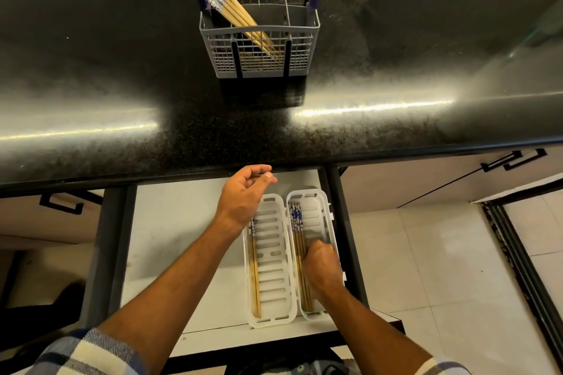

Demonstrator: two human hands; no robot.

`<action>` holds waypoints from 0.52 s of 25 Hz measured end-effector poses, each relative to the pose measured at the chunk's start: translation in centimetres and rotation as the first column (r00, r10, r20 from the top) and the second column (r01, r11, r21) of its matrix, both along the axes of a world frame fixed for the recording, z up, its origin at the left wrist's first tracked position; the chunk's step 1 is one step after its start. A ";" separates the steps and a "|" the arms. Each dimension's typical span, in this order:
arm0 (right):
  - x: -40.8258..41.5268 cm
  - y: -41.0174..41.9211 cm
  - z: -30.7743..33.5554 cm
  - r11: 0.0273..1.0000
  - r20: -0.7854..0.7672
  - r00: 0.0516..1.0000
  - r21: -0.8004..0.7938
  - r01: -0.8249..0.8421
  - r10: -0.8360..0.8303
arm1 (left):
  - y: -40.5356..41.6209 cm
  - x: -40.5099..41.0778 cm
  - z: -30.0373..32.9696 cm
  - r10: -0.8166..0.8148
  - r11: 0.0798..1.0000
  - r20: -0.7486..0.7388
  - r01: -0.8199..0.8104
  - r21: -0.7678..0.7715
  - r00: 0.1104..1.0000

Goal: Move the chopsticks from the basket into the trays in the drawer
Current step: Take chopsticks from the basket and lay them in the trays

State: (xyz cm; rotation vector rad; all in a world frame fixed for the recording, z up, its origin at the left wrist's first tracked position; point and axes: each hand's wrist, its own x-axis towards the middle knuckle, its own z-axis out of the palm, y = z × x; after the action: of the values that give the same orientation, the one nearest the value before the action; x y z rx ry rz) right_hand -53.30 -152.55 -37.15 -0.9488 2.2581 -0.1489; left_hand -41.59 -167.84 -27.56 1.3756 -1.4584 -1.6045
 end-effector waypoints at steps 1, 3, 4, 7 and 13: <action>0.0 0.0 0.0 1.000 0.003 1.000 0.001 -0.001 0.001 | 0.0 -0.1 0.1 0.003 1.000 -0.002 -0.003 -0.001 1.000; -0.1 0.0 0.0 1.000 0.005 1.000 0.006 -0.007 0.007 | 0.0 -0.2 0.3 0.001 1.000 -0.005 -0.001 -0.003 1.000; -0.2 0.0 0.0 1.000 0.005 1.000 0.009 -0.015 0.014 | 0.0 -0.2 0.3 -0.003 1.000 -0.005 0.003 -0.002 1.000; -0.2 0.0 0.3 1.000 0.003 1.000 0.008 -0.018 0.018 | 0.1 -0.2 0.2 -0.008 1.000 0.007 0.008 -0.005 1.000; -1.0 -1.0 3.6 0.965 0.109 0.975 -0.155 0.211 -0.195 | -0.1 0.2 2.3 0.017 1.000 -0.046 -0.018 -0.023 0.999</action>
State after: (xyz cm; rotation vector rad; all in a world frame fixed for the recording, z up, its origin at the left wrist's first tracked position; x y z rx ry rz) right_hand -54.29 -153.54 -33.50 -0.7735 2.2791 -0.4687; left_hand -41.39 -167.98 -25.28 1.3262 -1.4305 -1.5926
